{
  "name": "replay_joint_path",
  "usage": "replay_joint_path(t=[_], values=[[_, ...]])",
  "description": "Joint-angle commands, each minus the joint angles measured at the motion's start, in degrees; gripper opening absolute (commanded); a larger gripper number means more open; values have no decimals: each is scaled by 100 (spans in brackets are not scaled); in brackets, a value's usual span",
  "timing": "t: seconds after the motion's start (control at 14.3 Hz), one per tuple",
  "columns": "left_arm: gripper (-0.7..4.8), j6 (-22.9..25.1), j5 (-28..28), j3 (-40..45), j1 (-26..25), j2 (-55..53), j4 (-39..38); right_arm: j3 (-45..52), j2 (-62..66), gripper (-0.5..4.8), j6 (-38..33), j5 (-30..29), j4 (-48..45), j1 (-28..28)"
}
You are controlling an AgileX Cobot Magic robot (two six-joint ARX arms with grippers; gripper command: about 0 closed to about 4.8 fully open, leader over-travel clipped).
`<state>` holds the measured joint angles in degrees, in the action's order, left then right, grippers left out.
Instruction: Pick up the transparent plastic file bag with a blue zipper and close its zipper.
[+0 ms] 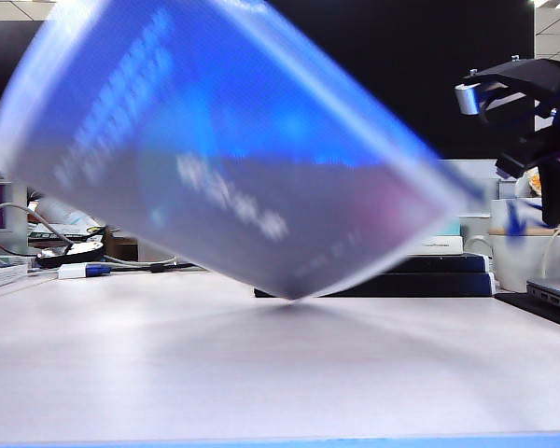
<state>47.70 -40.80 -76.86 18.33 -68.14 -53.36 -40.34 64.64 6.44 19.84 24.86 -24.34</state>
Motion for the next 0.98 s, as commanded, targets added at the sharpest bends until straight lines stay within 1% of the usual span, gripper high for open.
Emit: replay_joint_path(t=[0.07,0.14,0.28,0.35,0.42,0.49,0.56,0.63,0.7,0.77,0.84,0.91,0.98], values=[[479,-153,85,-22,-4,-140,-282,4,-13,-1,-50,-201,-70,7],[479,-227,170,-22,-4,-151,-334,4,-13,-1,-50,-205,-70,7],[479,-369,299,-22,-4,-179,-330,2,-15,-1,-52,-455,-35,7],[479,-411,376,-22,-4,-179,-313,-2,-15,0,-55,-785,63,4],[479,-461,474,-22,-4,-179,-304,0,-15,9,-70,-962,118,4],[479,-651,870,-22,-4,-179,-308,0,-15,185,-79,-1318,212,4],[479,-769,866,-22,-4,-179,-319,0,-15,233,-79,-1598,184,4],[479,-778,846,-22,-4,-177,-337,-2,-15,233,-87,-1681,188,4],[479,-872,828,-22,-4,-177,-302,0,-15,233,-413,-1871,168,4],[479,-1071,684,-20,-4,-175,-146,2,-15,233,-708,-2133,-4,7],[479,-1279,605,7,-4,-155,76,4,-39,230,-837,-2288,-251,7],[479,-2004,1556,422,-7,275,1108,7,-870,229,-1097,-2264,-1191,83],[448,-2271,2070,1097,-9,774,1906,7,-1692,229,-1093,-2070,-1598,354]])
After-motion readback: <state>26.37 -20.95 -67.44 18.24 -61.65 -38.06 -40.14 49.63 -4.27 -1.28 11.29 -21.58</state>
